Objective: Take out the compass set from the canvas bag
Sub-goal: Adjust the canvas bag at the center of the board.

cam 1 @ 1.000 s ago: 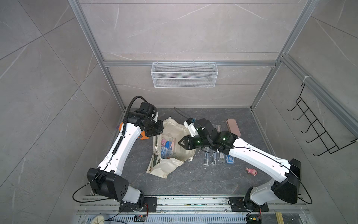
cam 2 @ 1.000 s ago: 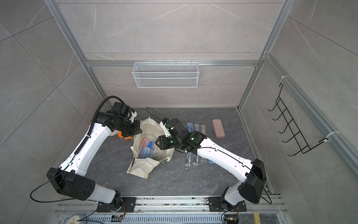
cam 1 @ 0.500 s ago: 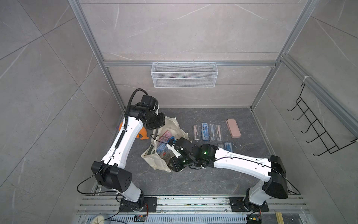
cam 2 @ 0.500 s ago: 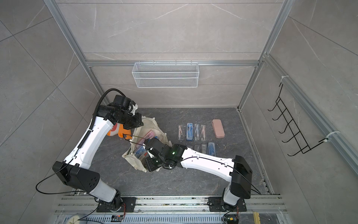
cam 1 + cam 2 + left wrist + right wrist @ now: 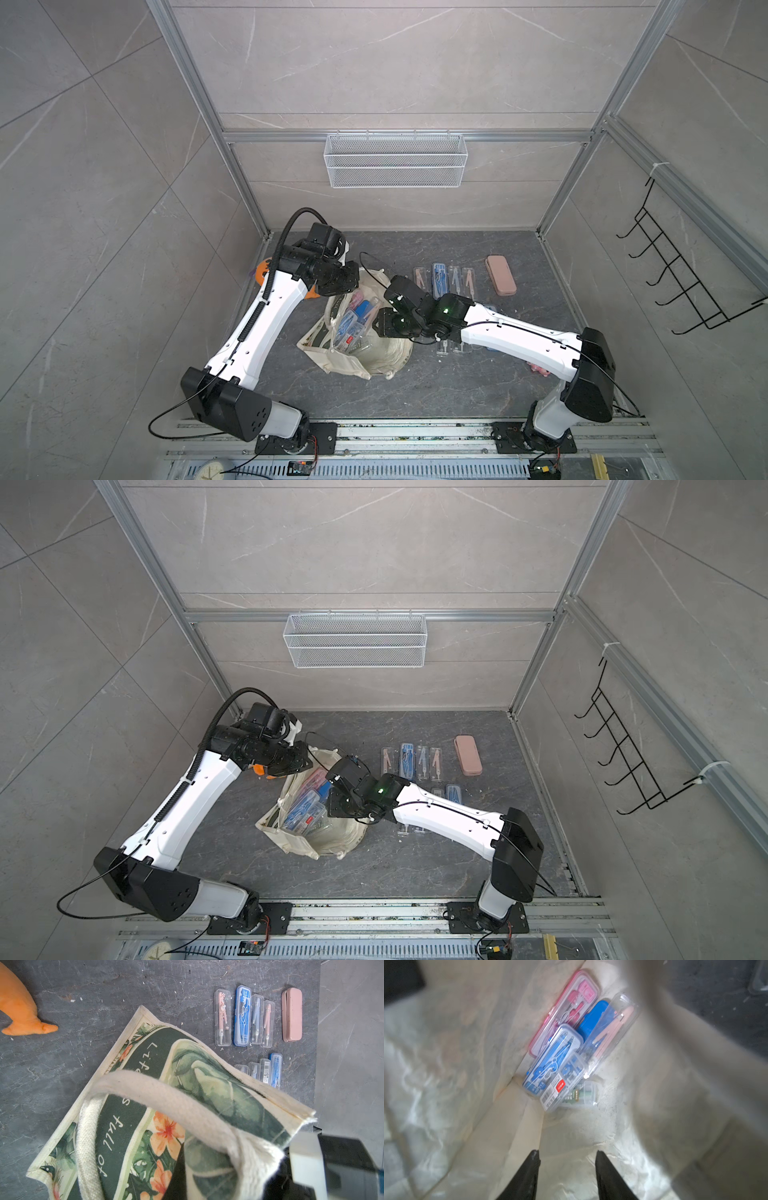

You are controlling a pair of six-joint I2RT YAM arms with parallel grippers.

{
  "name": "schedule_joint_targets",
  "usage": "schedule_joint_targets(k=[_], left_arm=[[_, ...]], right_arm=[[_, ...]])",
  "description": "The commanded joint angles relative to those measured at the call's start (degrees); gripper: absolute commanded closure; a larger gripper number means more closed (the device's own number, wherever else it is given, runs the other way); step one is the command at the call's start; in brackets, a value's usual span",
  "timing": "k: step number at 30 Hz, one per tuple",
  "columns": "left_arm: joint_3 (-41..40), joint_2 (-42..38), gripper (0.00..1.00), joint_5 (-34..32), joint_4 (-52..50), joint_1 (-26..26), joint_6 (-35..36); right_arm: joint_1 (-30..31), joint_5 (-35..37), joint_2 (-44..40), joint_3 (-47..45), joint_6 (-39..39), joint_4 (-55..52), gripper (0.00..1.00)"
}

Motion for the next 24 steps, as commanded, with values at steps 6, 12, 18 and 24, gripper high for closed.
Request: schedule_joint_targets(k=[6, 12, 18, 24], left_arm=[[-1.65, -4.01, 1.0, -0.14, 2.0, -4.49, -3.55], [-3.4, -4.37, 1.0, -2.27, 2.66, -6.19, -5.12], [-2.99, -4.11, 1.0, -5.19, 2.58, -6.37, -5.91], [-2.12, -4.02, 1.0, -6.95, 3.92, -6.33, -6.12]], right_arm=[[0.46, -0.01, 0.71, 0.89, 14.92, 1.17, 0.54], [3.31, 4.24, 0.72, 3.42, 14.4, -1.24, 0.57], [5.73, 10.88, -5.83, -0.52, 10.95, -2.14, 0.56], [7.73, 6.27, -6.03, -2.83, 9.69, -1.77, 0.57]])
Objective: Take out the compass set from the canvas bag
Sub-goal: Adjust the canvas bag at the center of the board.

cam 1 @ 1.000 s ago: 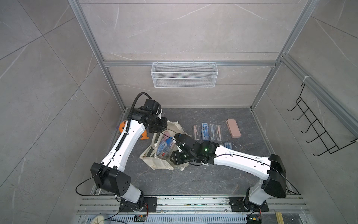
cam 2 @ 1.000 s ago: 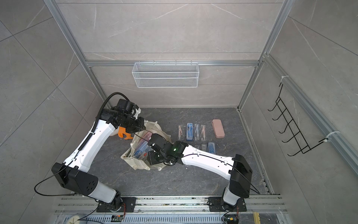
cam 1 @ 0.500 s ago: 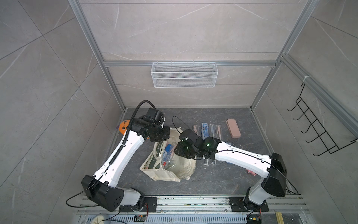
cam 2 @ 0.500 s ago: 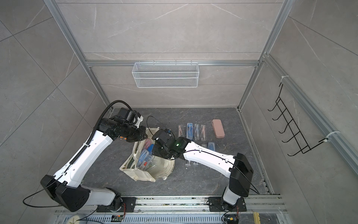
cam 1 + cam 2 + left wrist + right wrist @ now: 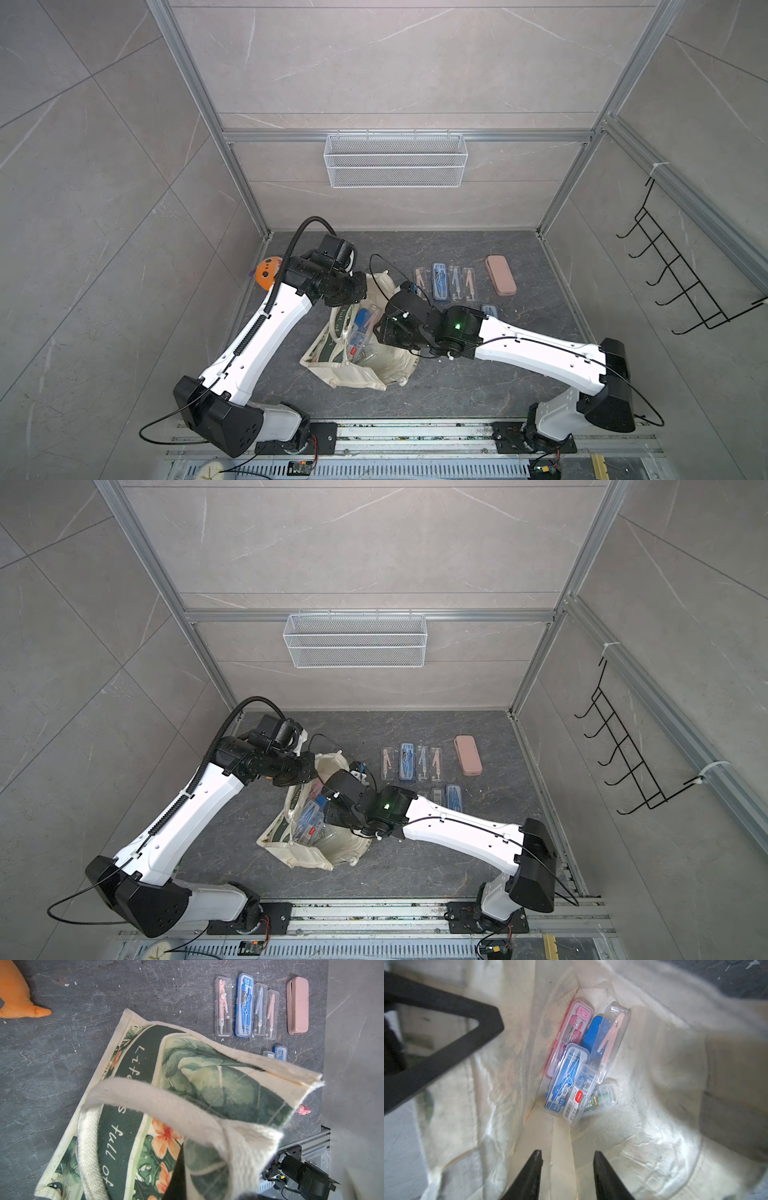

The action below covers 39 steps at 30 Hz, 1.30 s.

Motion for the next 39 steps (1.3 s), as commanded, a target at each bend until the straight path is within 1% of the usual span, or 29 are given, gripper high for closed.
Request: schedule_joint_targets(k=[1, 7, 9, 14, 17, 21, 23, 26, 29, 32, 36, 39], left_arm=[[1.74, -1.26, 1.0, -1.42, 2.83, -0.12, -0.8], [6.1, 1.61, 1.0, -1.24, 3.98, -0.12, 0.43], [7.68, 2.68, 1.0, -1.52, 4.26, -0.12, 1.04], [12.34, 4.77, 1.0, -0.93, 5.42, -0.17, 2.24], [12.96, 4.52, 1.0, 1.44, 6.79, -0.19, 3.52], [9.56, 2.46, 1.0, 5.44, 6.05, -0.12, 4.63], [5.81, 0.03, 1.0, 7.56, 5.72, -0.13, 4.54], [-0.13, -3.97, 1.0, 9.44, 5.27, -0.14, 4.08], [-4.47, -7.62, 1.0, 10.02, 5.13, -0.18, 3.46], [-6.82, -9.63, 1.0, 10.2, 5.45, -0.12, 2.62], [-7.37, -9.52, 1.0, 9.83, 5.2, -0.14, 2.2], [-5.79, -8.27, 1.0, 6.46, 2.25, -0.13, 1.64]], right_arm=[[0.82, -2.9, 1.47, -1.38, -1.55, -0.27, 0.58], [0.7, -11.12, 11.15, 3.92, -2.81, 0.73, 0.6], [0.65, -12.41, 14.26, 4.97, -3.09, 1.99, 0.6], [-0.94, -13.23, 20.49, 7.36, -1.95, 4.66, 0.59], [-2.61, -12.8, 23.07, 7.94, 0.76, 5.94, 0.55], [-5.23, -11.06, 22.87, 5.01, 3.85, 10.44, 0.46], [-6.66, -9.53, 21.42, 2.48, 5.39, 12.63, 0.41], [-8.46, -7.85, 19.68, -0.57, 6.79, 14.29, 0.36], [-9.19, -7.07, 19.35, -1.63, 7.6, 13.71, 0.34], [-9.22, -7.37, 20.18, -2.03, 8.42, 13.88, 0.34], [-9.15, -9.28, 21.86, -2.1, 8.59, 15.61, 0.35], [-9.13, -9.71, 22.38, -2.91, 8.73, 16.18, 0.36]])
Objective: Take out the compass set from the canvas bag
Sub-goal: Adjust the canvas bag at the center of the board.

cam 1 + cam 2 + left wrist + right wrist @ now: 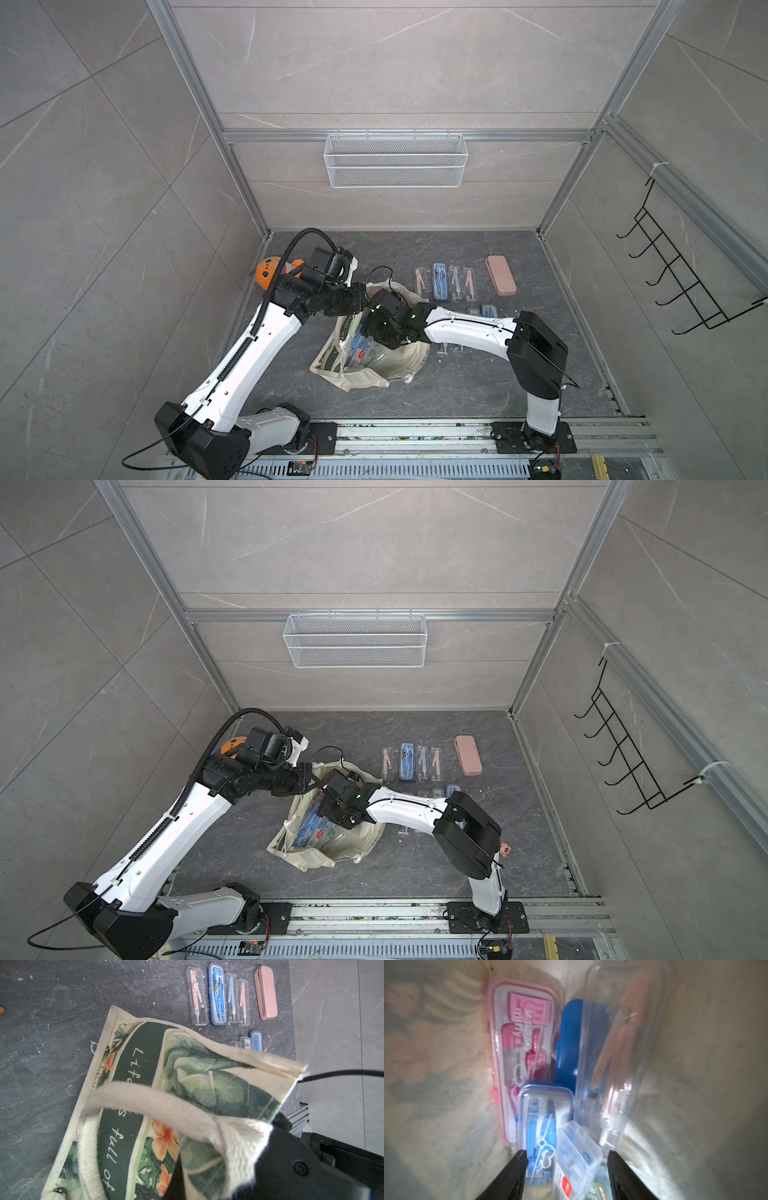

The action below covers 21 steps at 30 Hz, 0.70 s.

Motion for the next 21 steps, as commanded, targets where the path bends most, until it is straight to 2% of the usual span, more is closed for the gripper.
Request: schedule_joint_targets(k=[1, 3, 4, 10, 18, 20, 21], left_arm=[[3.07, 0.13, 0.92, -2.16, -4.12, -0.14, -1.05], [4.98, 1.33, 0.73, -4.96, -8.54, -0.18, -1.08], [5.91, 1.76, 0.68, -6.07, -10.85, -0.17, -1.03], [7.11, -0.58, 0.59, -9.91, -20.72, -0.16, -4.61], [2.41, -3.42, 0.57, -6.77, -23.33, -1.51, -10.29], [2.12, -2.73, 0.6, -6.25, -21.48, -1.96, -10.91], [2.2, -2.12, 0.65, -6.14, -20.75, -2.03, -10.97]], right_arm=[[-0.78, 0.52, 0.66, -1.92, 1.63, 1.34, 0.36], [-0.78, 0.3, 0.49, -2.25, 1.29, 1.67, 0.36], [-0.78, 0.06, 0.42, -2.25, 0.93, 1.69, 0.36], [-0.73, -1.06, 0.41, -1.62, -1.08, 1.68, 0.36], [-1.27, -3.07, 1.1, -0.86, -2.77, 1.45, 0.36], [-1.4, -3.44, 1.2, -0.86, -2.94, 1.67, 0.36], [-1.43, -3.6, 1.2, -0.95, -2.96, 1.84, 0.37]])
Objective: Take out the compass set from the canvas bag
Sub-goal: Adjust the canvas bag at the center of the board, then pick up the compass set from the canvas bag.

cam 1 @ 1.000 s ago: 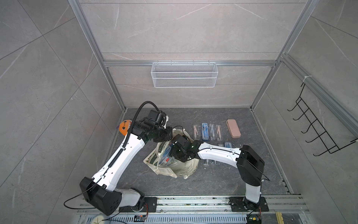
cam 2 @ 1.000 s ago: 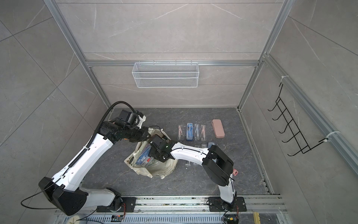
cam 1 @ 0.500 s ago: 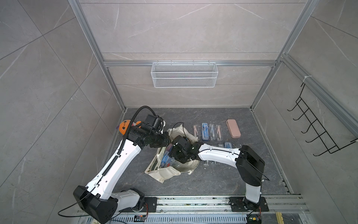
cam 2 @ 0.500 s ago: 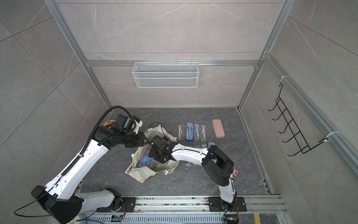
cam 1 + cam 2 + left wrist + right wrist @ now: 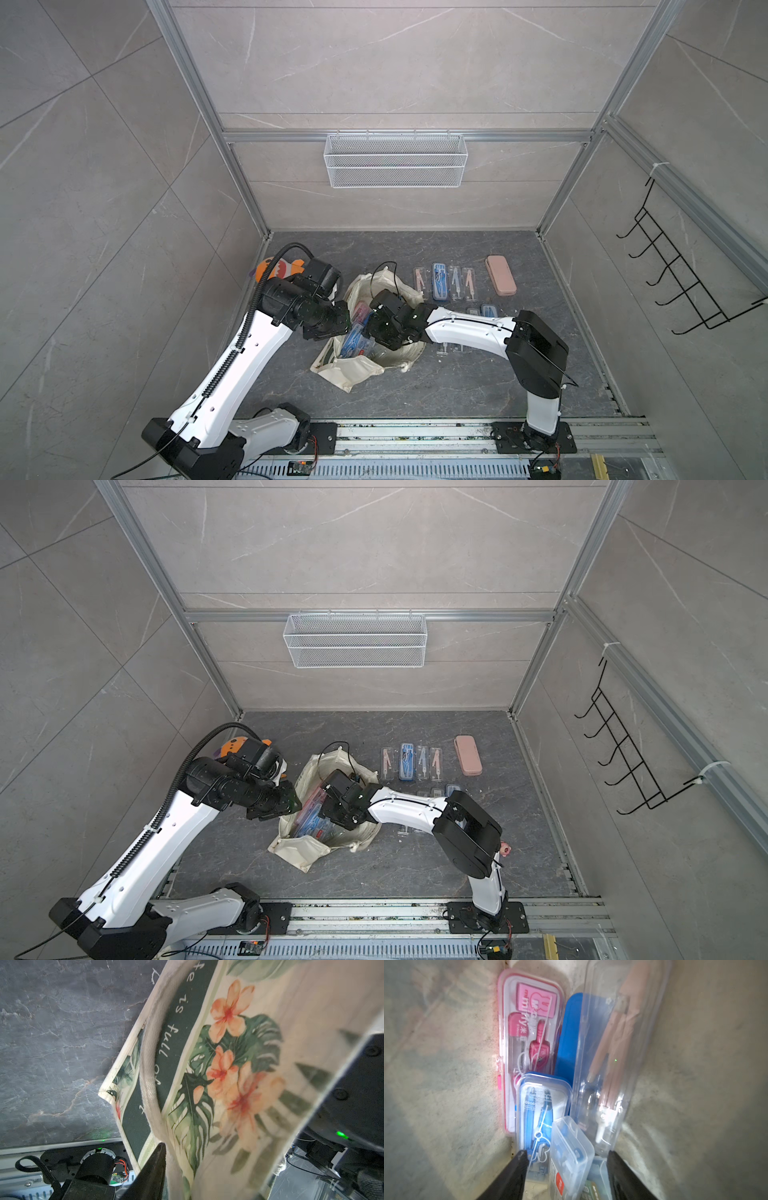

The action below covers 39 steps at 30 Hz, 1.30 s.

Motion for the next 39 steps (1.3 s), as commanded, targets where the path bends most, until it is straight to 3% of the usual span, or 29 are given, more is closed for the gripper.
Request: schedule_joint_targets(k=[1, 3, 9, 15, 18, 22, 28, 33, 39], left_arm=[[0.35, 1.72, 0.73, 1.2, 1.03, -0.62, -2.18], [2.54, 4.31, 0.99, -0.68, 1.56, -0.86, -1.62], [14.6, 13.72, 1.0, -10.01, 0.6, -1.01, 7.06], [20.81, 18.37, 1.0, -11.29, 5.15, -1.01, 17.02], [18.86, 16.29, 1.0, -9.86, 9.96, -1.86, 20.31], [10.29, 9.63, 1.0, -7.07, 16.31, -3.21, 21.37], [0.22, 1.72, 1.0, -9.75, 19.64, -9.53, 18.89], [-1.34, 0.71, 1.0, -15.56, 19.96, -15.89, 16.56], [-2.76, 1.35, 1.0, -17.54, 21.73, -18.49, 15.32]], right_arm=[[-0.6, -0.78, 1.28, 0.54, -1.3, 0.74, 0.37], [-0.61, -1.21, 1.45, 0.23, -0.96, 1.36, 0.38], [-0.61, -1.53, 1.37, -0.3, -0.92, 3.19, 0.42], [-0.67, -1.28, 1.05, -0.8, -0.58, 5.14, 0.42], [-1.24, -0.8, 0.25, -1.8, 0.06, 7.19, 0.41], [-2.95, 0.26, -1.62, -5.37, 3.14, 11.6, 0.36], [-5.44, 2.22, -4.87, -10.64, 5.37, 17.58, 0.34], [-6.02, 2.81, -5.67, -12.28, 6.19, 19.07, 0.33], [-6.15, 2.46, -5.47, -13.17, 6.5, 19.29, 0.33]])
